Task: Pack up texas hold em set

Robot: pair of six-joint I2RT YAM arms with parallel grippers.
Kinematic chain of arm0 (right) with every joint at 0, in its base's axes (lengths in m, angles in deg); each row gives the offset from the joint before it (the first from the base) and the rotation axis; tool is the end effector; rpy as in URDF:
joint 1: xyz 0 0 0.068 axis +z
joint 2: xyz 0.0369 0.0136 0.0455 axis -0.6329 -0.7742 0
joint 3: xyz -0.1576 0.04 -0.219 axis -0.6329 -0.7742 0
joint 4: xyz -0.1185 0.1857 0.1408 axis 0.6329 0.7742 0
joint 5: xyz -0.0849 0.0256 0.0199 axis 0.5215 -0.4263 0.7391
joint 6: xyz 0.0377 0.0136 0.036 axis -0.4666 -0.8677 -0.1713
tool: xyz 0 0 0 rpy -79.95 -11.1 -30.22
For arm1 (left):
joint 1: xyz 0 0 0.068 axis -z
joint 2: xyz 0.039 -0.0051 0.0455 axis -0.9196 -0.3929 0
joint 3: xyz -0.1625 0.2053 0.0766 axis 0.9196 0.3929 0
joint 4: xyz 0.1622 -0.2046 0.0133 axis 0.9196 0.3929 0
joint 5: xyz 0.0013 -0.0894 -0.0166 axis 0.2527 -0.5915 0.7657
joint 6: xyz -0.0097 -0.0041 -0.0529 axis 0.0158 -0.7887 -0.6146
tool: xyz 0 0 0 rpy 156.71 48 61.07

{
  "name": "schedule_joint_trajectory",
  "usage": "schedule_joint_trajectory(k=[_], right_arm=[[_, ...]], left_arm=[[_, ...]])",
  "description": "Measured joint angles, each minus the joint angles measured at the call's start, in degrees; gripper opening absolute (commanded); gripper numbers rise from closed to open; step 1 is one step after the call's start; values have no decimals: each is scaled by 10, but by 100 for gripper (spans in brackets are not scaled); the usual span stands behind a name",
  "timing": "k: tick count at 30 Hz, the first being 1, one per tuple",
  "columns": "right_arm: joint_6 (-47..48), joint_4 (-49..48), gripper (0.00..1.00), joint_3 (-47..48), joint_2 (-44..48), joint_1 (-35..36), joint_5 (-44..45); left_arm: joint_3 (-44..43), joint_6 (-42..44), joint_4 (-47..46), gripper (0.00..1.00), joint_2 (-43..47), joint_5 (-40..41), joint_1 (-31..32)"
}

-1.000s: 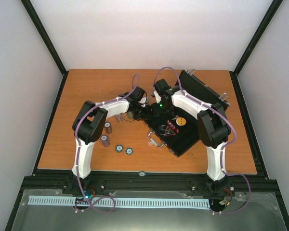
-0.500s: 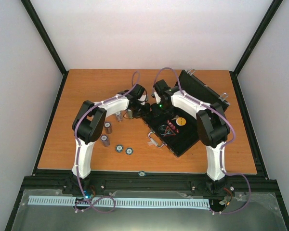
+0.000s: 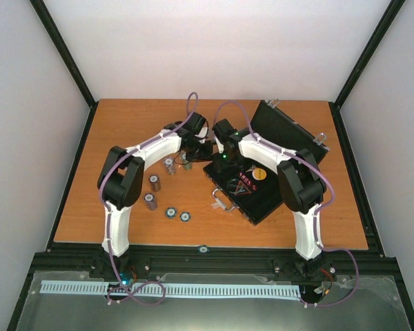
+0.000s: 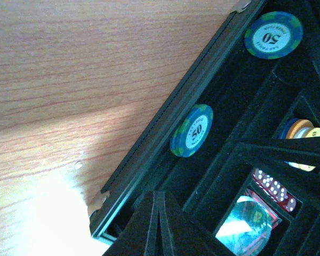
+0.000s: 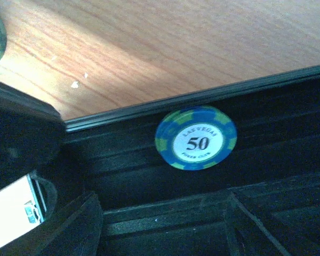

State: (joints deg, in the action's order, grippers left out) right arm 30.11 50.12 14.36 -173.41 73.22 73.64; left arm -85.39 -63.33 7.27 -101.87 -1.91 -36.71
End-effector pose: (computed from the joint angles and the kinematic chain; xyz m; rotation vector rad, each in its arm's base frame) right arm 0.3493 0.2363 0.1874 -0.6634 2.7642 0.2006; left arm 0.3744 -0.2311 0.1897 0.1191 2.8176 -0.7382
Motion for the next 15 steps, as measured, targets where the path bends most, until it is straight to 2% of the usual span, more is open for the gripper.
schedule_joint_trajectory(k=[8, 15], right_arm=[[-16, -5, 65, -7, -1, 16, 40], [-21, -13, 63, -4, -28, 17, 76]], left_arm=[[27, 16, 16, 1, 64, 40, -2], [64, 22, 19, 1, 82, 51, -8]])
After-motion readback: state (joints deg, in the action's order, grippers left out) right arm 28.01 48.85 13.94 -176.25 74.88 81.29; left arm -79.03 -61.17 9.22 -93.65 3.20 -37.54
